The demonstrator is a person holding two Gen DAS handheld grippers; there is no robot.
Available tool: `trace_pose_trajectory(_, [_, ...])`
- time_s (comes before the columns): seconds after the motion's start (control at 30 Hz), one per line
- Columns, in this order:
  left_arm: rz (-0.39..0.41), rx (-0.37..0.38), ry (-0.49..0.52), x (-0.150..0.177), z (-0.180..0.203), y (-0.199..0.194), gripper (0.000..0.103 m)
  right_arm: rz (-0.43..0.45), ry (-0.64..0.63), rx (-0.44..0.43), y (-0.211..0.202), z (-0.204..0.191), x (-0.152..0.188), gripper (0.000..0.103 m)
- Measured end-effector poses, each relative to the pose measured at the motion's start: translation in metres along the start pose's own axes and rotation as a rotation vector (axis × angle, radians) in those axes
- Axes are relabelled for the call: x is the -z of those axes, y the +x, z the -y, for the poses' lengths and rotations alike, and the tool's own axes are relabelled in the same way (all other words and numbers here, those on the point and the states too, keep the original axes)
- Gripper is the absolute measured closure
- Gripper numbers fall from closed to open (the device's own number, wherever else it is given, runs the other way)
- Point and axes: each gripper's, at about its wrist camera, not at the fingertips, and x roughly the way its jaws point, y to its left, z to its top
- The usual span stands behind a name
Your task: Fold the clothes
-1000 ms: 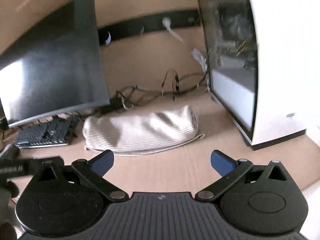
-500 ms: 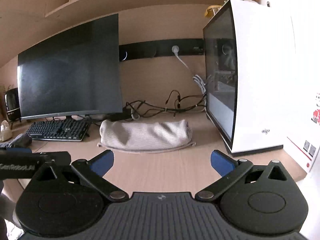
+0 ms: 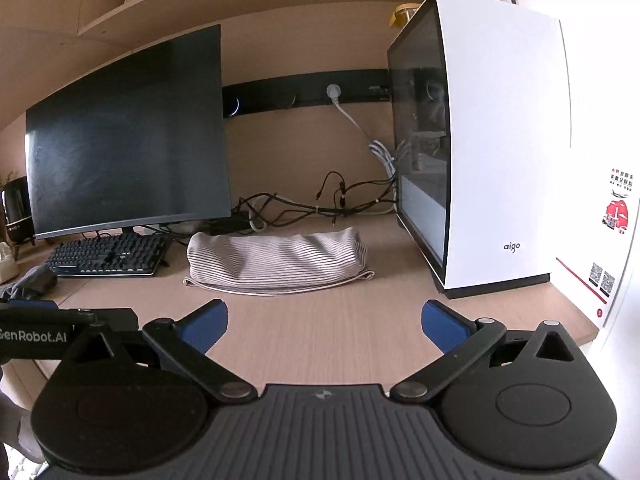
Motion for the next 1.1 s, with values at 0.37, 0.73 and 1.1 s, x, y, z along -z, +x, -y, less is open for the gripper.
trace_pose_trajectory(0.37, [-0.016, 0.0, -0.004, 0.001, 0.0, 0.005, 0.0, -0.023, 0.006, 0.0, 0.005, 0.002, 0.002, 0.0])
trace_pose_trajectory(0.73, [-0.014, 0.0, -0.003, 0.002, 0.0, 0.007, 0.0, -0.026, -0.001, -0.007, 0.004, 0.003, 0.004, 0.0])
trace_pose_trajectory(1.1, [-0.016, 0.016, 0.018, 0.003, 0.009, 0.011, 0.0, -0.028, 0.009, 0.008, 0.0, 0.012, 0.007, 0.0])
